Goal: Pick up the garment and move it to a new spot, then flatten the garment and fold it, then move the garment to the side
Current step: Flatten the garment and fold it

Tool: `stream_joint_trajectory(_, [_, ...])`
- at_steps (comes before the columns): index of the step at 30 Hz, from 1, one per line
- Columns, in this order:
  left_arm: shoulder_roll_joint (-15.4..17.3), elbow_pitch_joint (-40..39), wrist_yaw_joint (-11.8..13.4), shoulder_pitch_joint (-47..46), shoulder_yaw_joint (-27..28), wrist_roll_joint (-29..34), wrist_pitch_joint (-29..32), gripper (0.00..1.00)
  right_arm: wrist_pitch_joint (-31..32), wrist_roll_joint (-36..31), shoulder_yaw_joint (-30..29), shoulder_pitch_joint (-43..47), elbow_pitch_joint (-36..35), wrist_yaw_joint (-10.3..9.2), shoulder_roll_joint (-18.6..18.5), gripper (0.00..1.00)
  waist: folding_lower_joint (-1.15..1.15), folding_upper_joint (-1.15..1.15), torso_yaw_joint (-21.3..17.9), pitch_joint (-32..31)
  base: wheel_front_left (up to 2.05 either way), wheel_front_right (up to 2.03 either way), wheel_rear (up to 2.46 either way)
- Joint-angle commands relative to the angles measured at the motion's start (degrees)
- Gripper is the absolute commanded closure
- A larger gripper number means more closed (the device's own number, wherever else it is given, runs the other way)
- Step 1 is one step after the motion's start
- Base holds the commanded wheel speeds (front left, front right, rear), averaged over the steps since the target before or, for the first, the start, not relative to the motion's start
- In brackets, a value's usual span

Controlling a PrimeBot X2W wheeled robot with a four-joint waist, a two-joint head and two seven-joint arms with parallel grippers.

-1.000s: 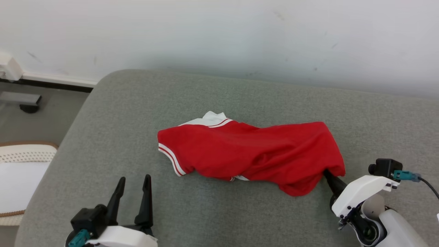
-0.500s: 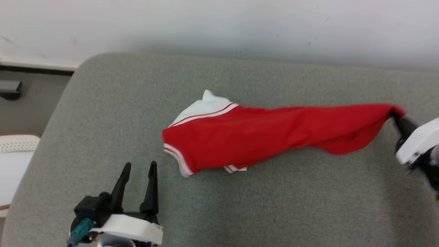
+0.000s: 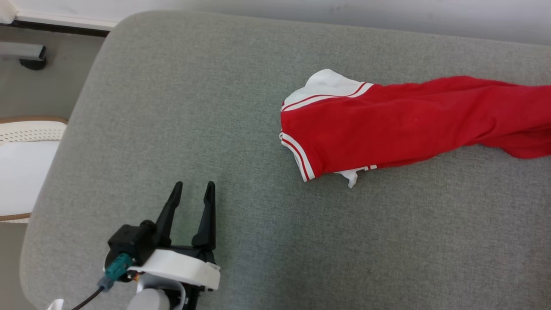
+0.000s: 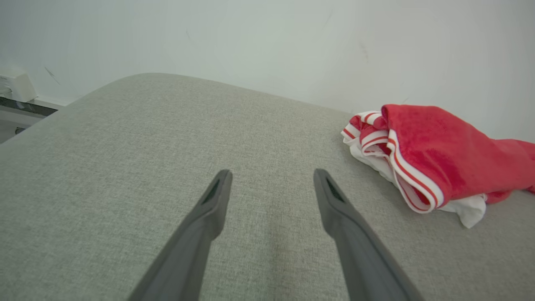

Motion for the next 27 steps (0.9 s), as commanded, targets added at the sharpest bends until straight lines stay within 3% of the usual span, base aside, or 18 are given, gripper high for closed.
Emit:
stream_joint_trajectory(1, [0.18,0.11,0.16,-0.47,-0.07,-0.43,-0.12,0.0,-0.23,-0.38,0.13,-0.4,0.99,-0.1,0.53,0.0,-0.01,0.0,-0.18,-0.83,0.0,0.0,0.0])
stream_joint_trajectory(6, [0.18,0.96,0.11,0.66,0.3,0.68,-0.12,0.0,-1.63,-1.16,1.89,2.04,2.54,-0.11,3.3,0.0,-0.01,0.0,-2.34,-4.97,0.0,0.0,0.0])
stream_joint_trajectory(11, [0.19,1.71,-0.37,1.88,1.3,1.72,-0.12,0.0,-2.84,0.29,4.32,5.91,-1.26,-0.11,5.44,0.0,-0.01,0.0,-5.88,-9.39,0.0,0.0,0.0])
stream_joint_trajectory(21, [0.58,5.61,-1.87,4.31,0.73,1.51,-0.09,0.0,-15.01,3.95,6.17,21.37,-20.77,-0.11,8.26,0.0,-0.01,0.0,-12.27,-15.12,0.0,0.0,0.0])
stream_joint_trajectory(27, [0.9,8.21,-2.25,5.12,0.5,0.13,0.12,0.0,-24.99,1.55,4.14,33.14,-31.21,-0.1,10.01,0.0,-0.01,0.0,-15.46,-16.82,0.0,0.0,0.0])
